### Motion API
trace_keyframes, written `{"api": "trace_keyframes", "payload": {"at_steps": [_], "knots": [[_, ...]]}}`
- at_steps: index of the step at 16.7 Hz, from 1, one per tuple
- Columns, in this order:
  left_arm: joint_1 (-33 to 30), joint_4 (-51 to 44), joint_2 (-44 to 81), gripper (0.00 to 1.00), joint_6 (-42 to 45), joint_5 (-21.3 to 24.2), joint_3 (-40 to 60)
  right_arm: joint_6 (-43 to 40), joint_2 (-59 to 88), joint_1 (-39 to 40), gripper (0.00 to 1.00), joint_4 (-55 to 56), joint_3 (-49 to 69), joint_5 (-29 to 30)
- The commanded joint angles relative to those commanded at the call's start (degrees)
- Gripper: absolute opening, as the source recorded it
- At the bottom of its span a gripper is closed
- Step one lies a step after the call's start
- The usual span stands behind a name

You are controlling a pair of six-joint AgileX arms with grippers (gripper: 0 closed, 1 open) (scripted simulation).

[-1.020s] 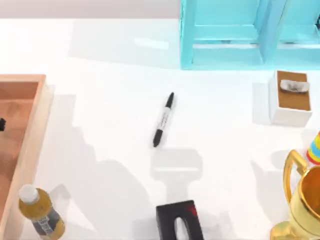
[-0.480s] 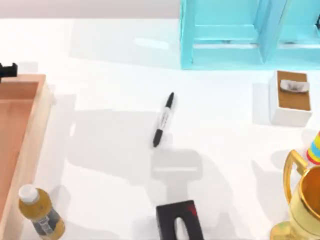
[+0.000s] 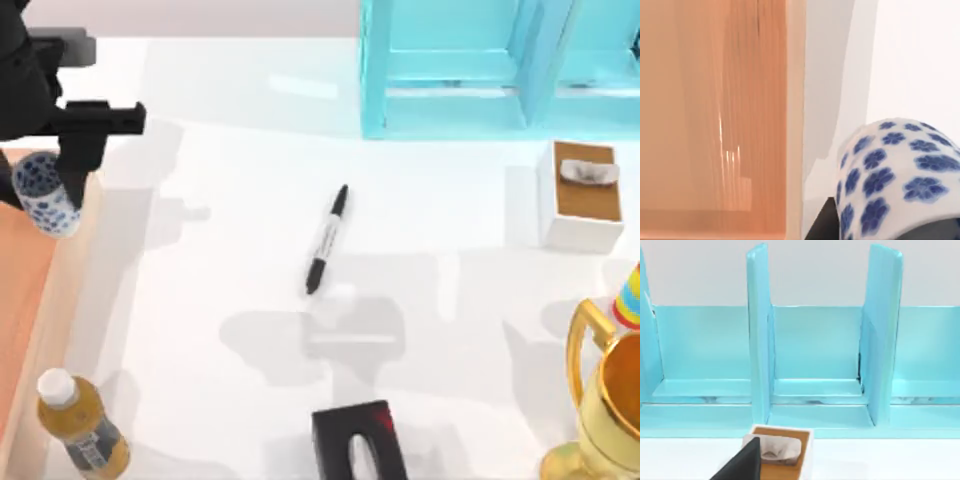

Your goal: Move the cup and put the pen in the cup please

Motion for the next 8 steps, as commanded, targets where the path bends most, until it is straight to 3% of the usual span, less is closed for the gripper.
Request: {"api": "trace_keyframes", "payload": {"at_steps": [8], "knots": [[-1.88, -0.87, 0.75, 0.0, -0.79, 0.04, 1.03, 0.0, 0.0, 0.0, 1.0, 0.0, 0.0, 0.0]]}}
